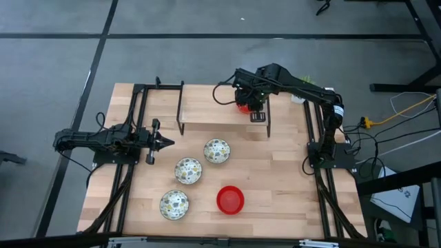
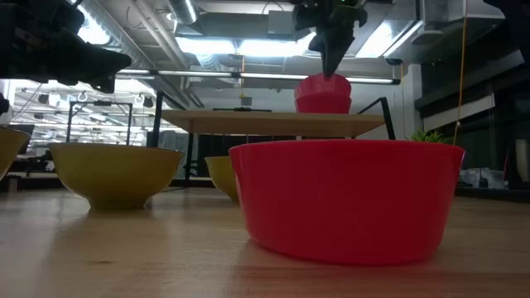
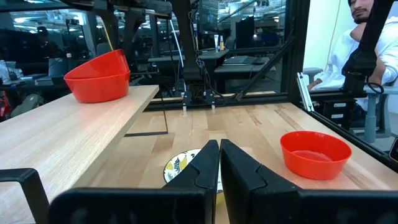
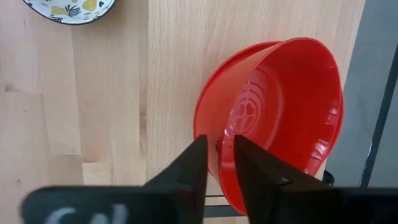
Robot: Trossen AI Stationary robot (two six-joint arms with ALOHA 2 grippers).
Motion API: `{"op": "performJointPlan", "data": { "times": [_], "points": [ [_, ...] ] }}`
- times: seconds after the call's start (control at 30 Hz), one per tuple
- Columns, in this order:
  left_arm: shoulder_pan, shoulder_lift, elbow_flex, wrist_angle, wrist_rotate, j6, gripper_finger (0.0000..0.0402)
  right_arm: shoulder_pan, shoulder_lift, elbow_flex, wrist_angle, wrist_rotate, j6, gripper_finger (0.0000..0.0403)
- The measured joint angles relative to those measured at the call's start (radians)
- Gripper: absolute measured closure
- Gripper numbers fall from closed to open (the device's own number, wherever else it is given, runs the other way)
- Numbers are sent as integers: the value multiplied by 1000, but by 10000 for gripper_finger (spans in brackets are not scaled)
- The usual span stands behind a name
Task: Pick & Place Mini bowls
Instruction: Stack the right red bowl on top of the red bowl on the shelf
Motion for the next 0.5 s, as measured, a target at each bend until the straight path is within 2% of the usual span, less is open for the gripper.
{"op": "performJointPlan", "data": {
  "times": [0.17,0.37,0.5],
  "points": [
    [0,0,0,0,0,0,389,0,0,0,-3,-1,1,393],
    [0,0,0,0,0,0,393,0,0,0,-4,-1,6,385],
    [0,0,0,0,0,0,393,0,0,0,-4,0,3,397]
  ]
}}
